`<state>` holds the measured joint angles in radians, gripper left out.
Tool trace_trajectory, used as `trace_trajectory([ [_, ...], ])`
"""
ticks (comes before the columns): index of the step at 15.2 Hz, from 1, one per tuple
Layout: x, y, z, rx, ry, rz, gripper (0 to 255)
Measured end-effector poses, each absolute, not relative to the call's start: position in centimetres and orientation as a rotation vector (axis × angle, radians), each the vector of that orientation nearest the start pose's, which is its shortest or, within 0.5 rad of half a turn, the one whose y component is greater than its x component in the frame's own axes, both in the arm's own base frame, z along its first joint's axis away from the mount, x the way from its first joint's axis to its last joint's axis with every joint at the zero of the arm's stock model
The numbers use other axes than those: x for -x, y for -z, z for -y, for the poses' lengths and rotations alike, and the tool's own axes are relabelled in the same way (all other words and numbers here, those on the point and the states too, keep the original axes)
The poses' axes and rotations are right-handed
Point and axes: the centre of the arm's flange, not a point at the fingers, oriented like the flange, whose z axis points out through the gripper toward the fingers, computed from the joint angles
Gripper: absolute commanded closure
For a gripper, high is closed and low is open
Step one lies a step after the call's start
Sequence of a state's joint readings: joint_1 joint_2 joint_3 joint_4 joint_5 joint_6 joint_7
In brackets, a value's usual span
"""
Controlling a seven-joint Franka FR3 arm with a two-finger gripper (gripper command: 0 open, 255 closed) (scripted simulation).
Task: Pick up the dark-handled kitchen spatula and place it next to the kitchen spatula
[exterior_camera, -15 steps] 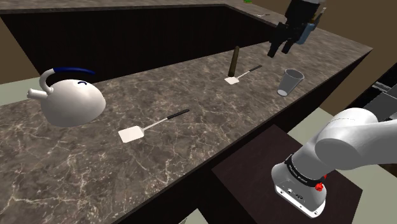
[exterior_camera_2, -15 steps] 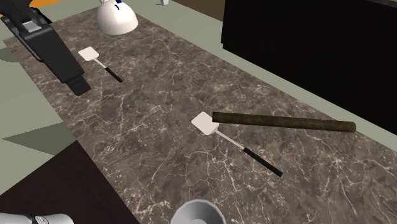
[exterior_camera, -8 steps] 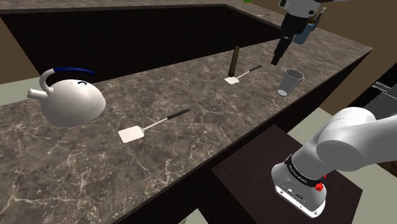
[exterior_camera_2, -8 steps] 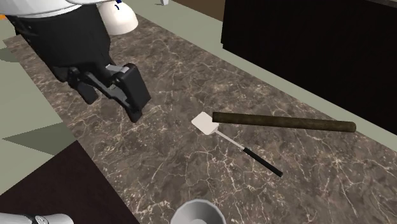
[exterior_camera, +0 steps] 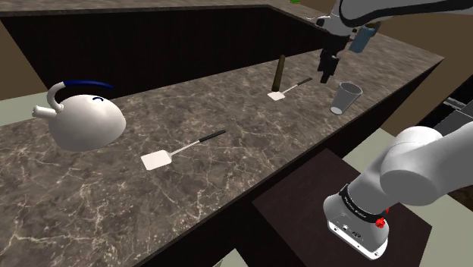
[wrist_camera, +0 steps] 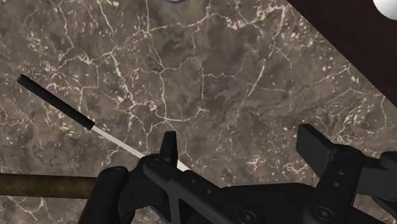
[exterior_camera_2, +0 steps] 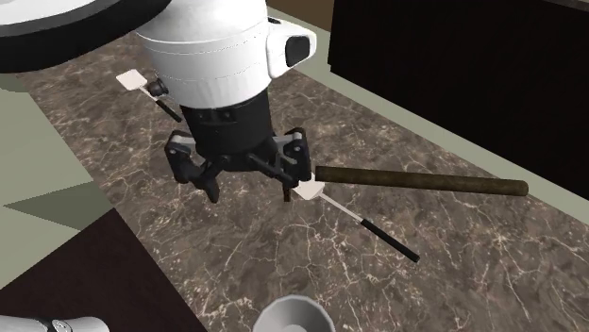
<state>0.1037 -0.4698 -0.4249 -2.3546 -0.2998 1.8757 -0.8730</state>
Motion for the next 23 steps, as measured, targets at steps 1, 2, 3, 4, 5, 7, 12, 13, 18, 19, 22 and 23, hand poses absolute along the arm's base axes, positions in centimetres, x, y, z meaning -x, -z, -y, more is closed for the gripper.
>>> trace_trajectory([
  [1,-39.3,-47.8,17.2,2.986,-0.143,1.168,0],
  [2,-40.2,-47.1,17.8,2.961,-0.154,1.248,0],
  [3,-41.0,-46.4,18.2,2.932,-0.164,1.328,0],
  [4,-41.7,-45.8,18.6,2.902,-0.173,1.406,0],
  [5,-42.4,-44.9,19.3,2.87,-0.184,1.482,0],
  [7,-44.4,-43.4,20.0,2.798,-0.203,1.636,0],
  [12,-49.5,-39.8,21.3,2.582,-0.251,2.005,0],
  [13,-50.6,-39.2,21.4,2.534,-0.261,2.075,0],
  [18,-52.4,-35.8,22.0,2.425,-0.279,2.214,0],
  [19,-52.4,-35.3,22.0,2.423,-0.28,2.217,0],
  [22,-52.3,-33.9,22.4,2.422,-0.28,2.219,0],
  [23,-52.3,-33.7,22.4,2.421,-0.28,2.219,0],
])
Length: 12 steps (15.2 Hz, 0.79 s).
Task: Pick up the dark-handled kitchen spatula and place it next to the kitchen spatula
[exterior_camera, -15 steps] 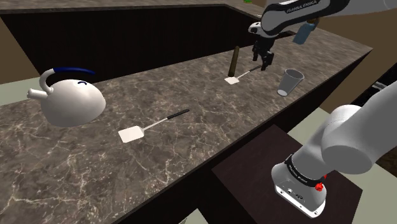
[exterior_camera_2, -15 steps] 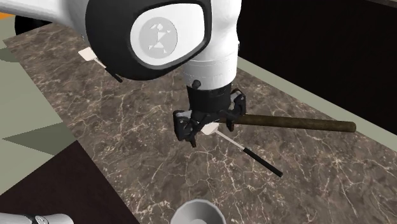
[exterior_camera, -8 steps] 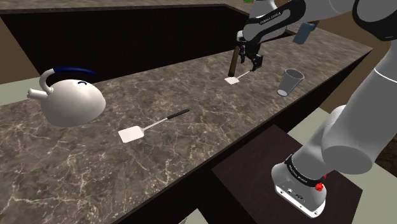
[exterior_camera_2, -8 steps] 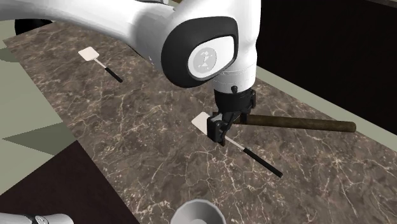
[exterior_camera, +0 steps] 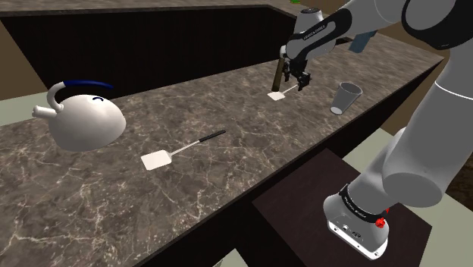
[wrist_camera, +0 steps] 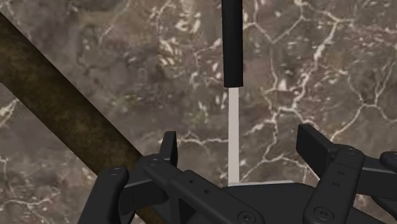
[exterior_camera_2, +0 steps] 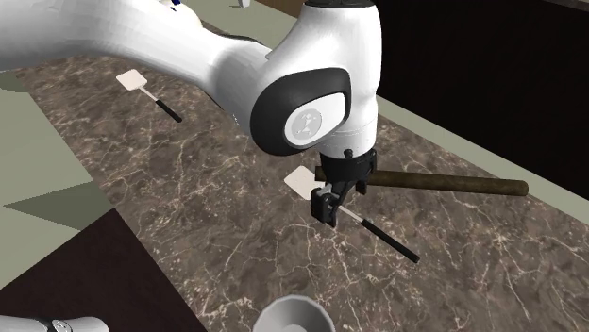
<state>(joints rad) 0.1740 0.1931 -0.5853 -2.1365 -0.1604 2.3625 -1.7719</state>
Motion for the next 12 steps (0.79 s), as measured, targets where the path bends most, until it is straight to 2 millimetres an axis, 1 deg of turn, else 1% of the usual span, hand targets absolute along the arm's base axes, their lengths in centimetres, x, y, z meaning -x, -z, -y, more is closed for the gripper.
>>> trace_trajectory([
  [6,-52.31,-33.5,22.51,2.421,-0.28,2.22,0],
  [7,-52.31,-33.5,22.51,2.421,-0.28,2.22,255],
  [12,-52.31,-33.51,22.52,2.422,-0.28,2.22,255],
])
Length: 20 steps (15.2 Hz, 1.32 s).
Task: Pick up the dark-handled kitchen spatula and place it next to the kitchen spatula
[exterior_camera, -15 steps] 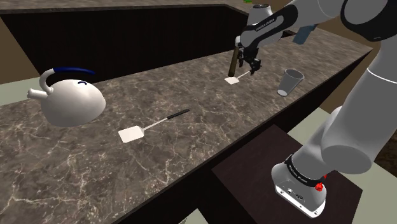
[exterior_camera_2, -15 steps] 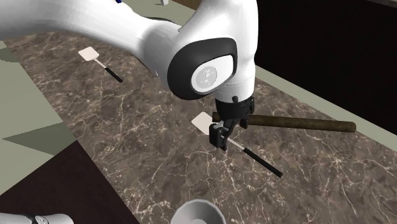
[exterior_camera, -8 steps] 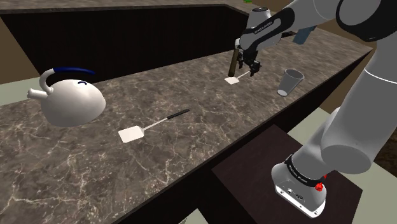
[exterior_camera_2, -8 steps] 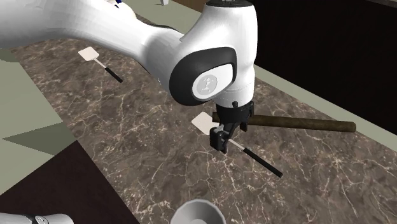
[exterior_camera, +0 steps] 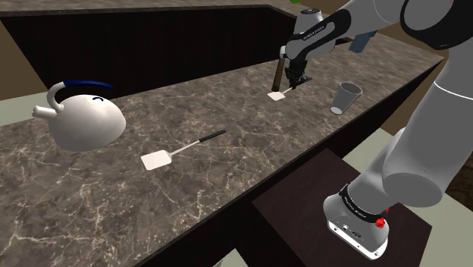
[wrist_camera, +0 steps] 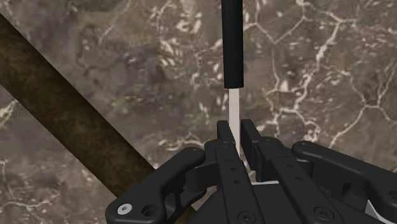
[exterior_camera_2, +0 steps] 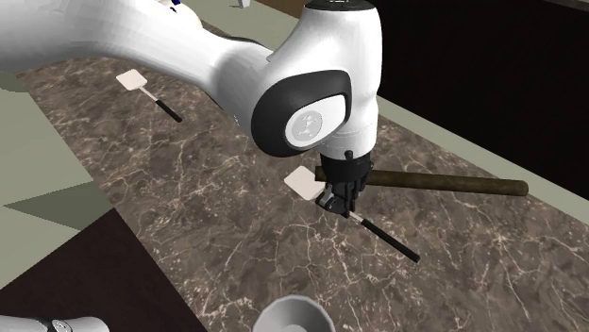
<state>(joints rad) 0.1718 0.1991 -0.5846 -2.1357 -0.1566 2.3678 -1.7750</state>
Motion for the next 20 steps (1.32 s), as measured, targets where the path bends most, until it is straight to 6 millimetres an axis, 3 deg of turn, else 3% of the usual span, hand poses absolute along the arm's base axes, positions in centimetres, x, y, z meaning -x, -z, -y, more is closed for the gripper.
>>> trace_trajectory([
  [6,-52.3,-33.8,22.5,2.422,-0.28,2.22,255],
  [20,-52.2,-40.8,22.5,2.422,-0.279,2.22,255],
])
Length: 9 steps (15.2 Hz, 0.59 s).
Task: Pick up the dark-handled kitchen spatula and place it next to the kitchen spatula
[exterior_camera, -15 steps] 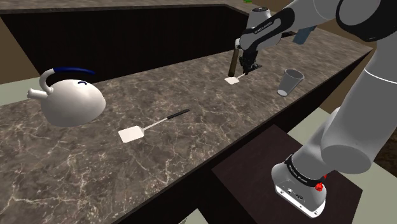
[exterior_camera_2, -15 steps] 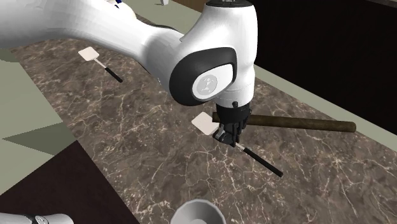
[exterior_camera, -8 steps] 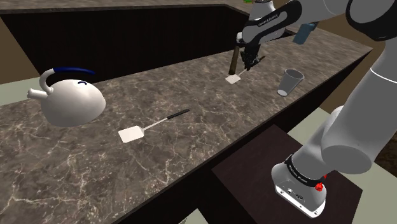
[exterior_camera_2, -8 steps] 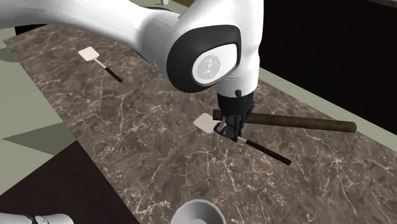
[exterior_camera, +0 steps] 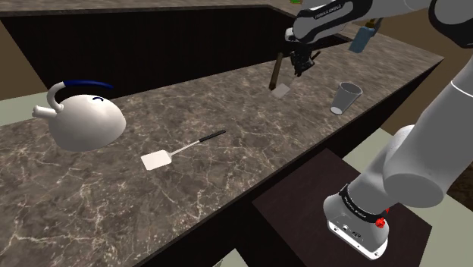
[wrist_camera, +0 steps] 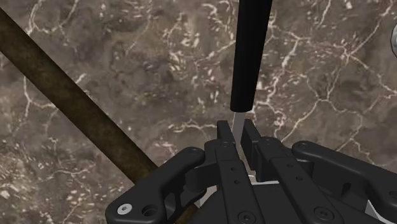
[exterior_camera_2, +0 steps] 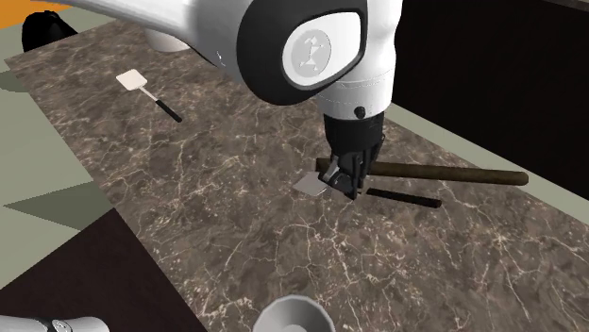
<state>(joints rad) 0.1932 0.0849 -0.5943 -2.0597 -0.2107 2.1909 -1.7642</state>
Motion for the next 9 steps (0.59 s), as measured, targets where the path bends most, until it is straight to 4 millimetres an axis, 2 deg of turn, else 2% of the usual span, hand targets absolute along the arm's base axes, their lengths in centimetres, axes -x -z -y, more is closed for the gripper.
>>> trace_trajectory([
  [7,-52.3,-44.4,22.5,2.422,-0.279,2.22,255],
  [9,-52.6,-44.7,21.2,2.422,-0.279,2.22,255],
])
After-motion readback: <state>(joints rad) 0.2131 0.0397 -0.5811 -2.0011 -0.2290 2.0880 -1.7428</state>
